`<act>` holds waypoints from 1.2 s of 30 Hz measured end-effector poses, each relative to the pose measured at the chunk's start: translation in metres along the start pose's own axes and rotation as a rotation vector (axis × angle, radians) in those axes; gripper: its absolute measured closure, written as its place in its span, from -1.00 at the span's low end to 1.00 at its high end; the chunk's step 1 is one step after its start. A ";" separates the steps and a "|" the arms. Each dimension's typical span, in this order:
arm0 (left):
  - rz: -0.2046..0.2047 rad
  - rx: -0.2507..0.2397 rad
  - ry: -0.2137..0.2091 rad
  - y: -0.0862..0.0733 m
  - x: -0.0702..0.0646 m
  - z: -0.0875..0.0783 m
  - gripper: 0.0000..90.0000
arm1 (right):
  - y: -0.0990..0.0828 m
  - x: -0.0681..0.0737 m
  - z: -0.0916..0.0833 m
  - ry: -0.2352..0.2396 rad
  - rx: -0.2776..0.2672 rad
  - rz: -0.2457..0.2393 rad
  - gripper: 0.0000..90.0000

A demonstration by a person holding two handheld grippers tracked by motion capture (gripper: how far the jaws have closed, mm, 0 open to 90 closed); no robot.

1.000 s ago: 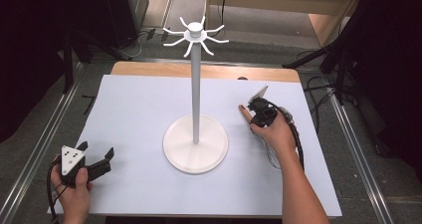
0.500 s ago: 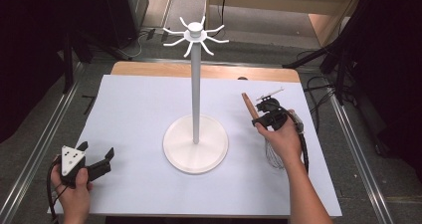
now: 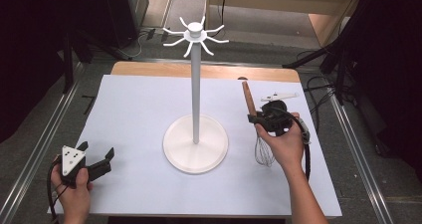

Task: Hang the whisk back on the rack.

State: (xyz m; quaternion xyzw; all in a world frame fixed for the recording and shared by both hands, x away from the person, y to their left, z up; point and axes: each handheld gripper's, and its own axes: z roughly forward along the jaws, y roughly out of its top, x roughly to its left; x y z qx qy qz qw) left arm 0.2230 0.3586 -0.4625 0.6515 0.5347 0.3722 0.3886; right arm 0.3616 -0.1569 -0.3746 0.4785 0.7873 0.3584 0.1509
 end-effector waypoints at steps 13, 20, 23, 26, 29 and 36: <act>-0.004 0.000 0.001 0.000 0.000 0.000 -0.68 | -0.006 0.019 -0.025 0.088 -0.184 0.017 0.58; -0.008 0.002 0.002 0.000 0.000 0.001 -0.68 | -0.009 0.027 -0.042 0.096 -0.266 0.012 0.58; -0.004 0.000 0.004 0.000 0.000 0.000 -0.68 | -0.010 0.028 -0.048 0.108 -0.291 0.015 0.58; -0.009 0.006 0.006 0.000 0.000 0.001 -0.68 | -0.010 0.030 -0.057 0.124 -0.327 0.022 0.58; -0.009 0.002 0.005 0.000 0.000 0.001 -0.68 | -0.010 0.033 -0.064 0.130 -0.357 0.011 0.58; -0.016 -0.013 0.005 -0.001 0.001 -0.001 -0.68 | -0.007 0.043 -0.077 0.153 -0.437 0.000 0.58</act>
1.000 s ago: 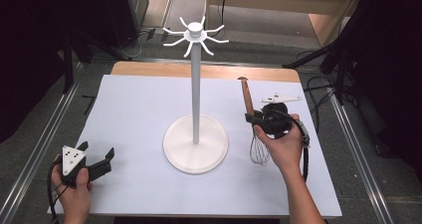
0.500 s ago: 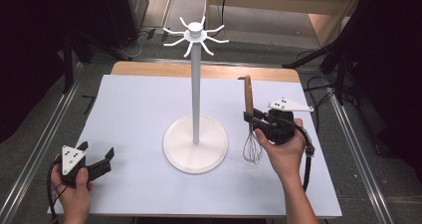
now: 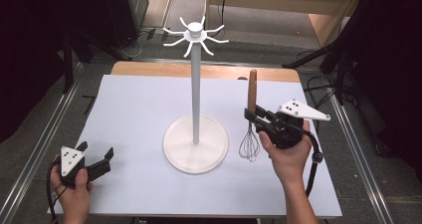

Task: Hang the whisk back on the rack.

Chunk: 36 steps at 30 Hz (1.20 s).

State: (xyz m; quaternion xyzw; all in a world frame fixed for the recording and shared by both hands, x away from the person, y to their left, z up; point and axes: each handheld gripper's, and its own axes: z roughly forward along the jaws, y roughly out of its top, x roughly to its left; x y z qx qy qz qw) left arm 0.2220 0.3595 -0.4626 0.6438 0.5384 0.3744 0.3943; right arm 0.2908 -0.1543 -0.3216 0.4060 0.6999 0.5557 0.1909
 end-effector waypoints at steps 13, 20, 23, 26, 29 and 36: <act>-0.002 -0.010 0.001 0.000 0.001 -0.001 -0.68 | 0.014 0.029 -0.008 0.049 -0.114 -0.041 0.57; 0.002 0.012 0.002 0.001 0.000 0.001 -0.68 | 0.018 0.036 -0.010 0.063 -0.120 -0.064 0.57; 0.001 0.020 -0.002 0.001 0.000 0.002 -0.68 | 0.017 0.038 -0.012 0.078 -0.131 -0.066 0.57; 0.005 0.016 0.002 0.001 0.000 0.001 -0.68 | 0.017 0.041 -0.014 0.077 -0.141 -0.077 0.57; 0.007 0.014 0.003 0.001 0.000 0.001 -0.68 | 0.020 0.043 -0.015 0.085 -0.151 -0.083 0.57; 0.008 0.024 0.003 0.001 -0.001 0.002 -0.68 | 0.032 0.046 -0.020 0.108 -0.189 -0.075 0.57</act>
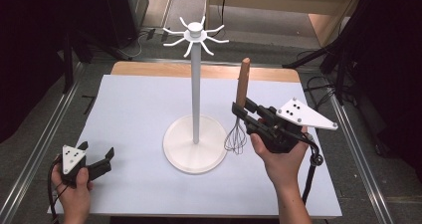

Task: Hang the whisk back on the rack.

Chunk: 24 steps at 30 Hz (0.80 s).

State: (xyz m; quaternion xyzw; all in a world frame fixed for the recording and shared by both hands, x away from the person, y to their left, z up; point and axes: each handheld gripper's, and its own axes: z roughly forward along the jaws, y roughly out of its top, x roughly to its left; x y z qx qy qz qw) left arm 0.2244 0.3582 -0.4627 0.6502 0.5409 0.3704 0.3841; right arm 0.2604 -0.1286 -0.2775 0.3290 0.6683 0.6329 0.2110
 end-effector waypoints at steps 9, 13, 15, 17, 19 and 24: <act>-0.009 -0.015 -0.004 -0.001 0.001 -0.002 -0.68 | 0.013 -0.002 0.010 0.016 -0.032 -0.009 0.57; -0.009 -0.010 -0.006 0.000 0.001 -0.001 -0.68 | 0.016 -0.007 0.016 0.028 -0.038 0.002 0.57; -0.008 -0.003 -0.006 0.000 0.001 -0.001 -0.68 | 0.018 -0.008 0.018 0.039 -0.043 0.011 0.57; -0.008 -0.003 -0.006 0.000 0.001 -0.001 -0.68 | 0.021 -0.009 0.019 0.053 -0.049 0.011 0.57; -0.011 -0.006 -0.005 0.000 0.001 -0.001 -0.68 | 0.023 -0.009 0.021 0.060 -0.050 0.008 0.57; -0.012 -0.006 -0.007 0.000 0.002 -0.001 -0.68 | 0.028 -0.009 0.025 0.070 -0.049 0.010 0.57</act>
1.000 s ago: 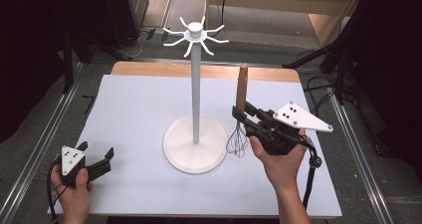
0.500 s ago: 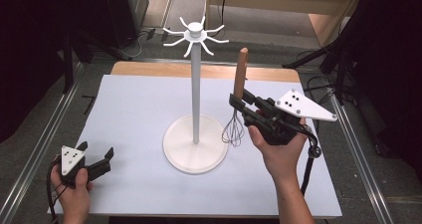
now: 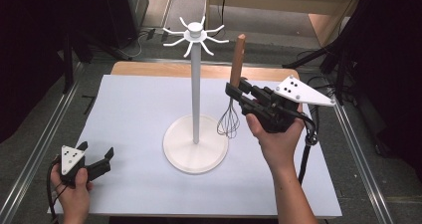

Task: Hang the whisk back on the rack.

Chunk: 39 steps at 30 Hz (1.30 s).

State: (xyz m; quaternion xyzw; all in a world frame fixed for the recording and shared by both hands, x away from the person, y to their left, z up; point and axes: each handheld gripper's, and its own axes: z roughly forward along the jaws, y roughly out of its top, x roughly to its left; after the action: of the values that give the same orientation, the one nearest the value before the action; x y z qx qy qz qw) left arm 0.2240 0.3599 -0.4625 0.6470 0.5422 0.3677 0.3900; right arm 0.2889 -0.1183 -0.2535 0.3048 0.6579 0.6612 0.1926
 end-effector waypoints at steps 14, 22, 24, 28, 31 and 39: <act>0.000 0.002 0.000 0.000 0.000 0.000 -0.68 | 0.003 -0.006 0.005 0.000 0.003 0.007 0.57; 0.000 0.002 -0.001 0.000 0.000 0.000 -0.68 | 0.006 -0.006 0.005 0.019 -0.012 0.007 0.57; -0.001 0.001 0.000 0.000 0.000 0.000 -0.68 | 0.007 -0.006 0.006 0.021 -0.011 0.009 0.57; 0.000 0.002 0.000 0.000 0.000 0.000 -0.68 | 0.009 -0.005 0.008 0.048 -0.021 0.019 0.57; -0.004 0.000 0.000 0.000 0.000 0.000 -0.68 | 0.010 -0.002 0.006 0.063 -0.036 0.013 0.57; -0.003 0.001 0.000 0.000 0.000 0.000 -0.68 | 0.009 -0.003 0.008 0.084 -0.018 0.002 0.57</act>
State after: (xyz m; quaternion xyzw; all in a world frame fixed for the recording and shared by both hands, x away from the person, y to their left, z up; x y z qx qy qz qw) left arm 0.2239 0.3602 -0.4624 0.6464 0.5432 0.3669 0.3904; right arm 0.2975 -0.1142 -0.2459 0.2757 0.6592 0.6795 0.1666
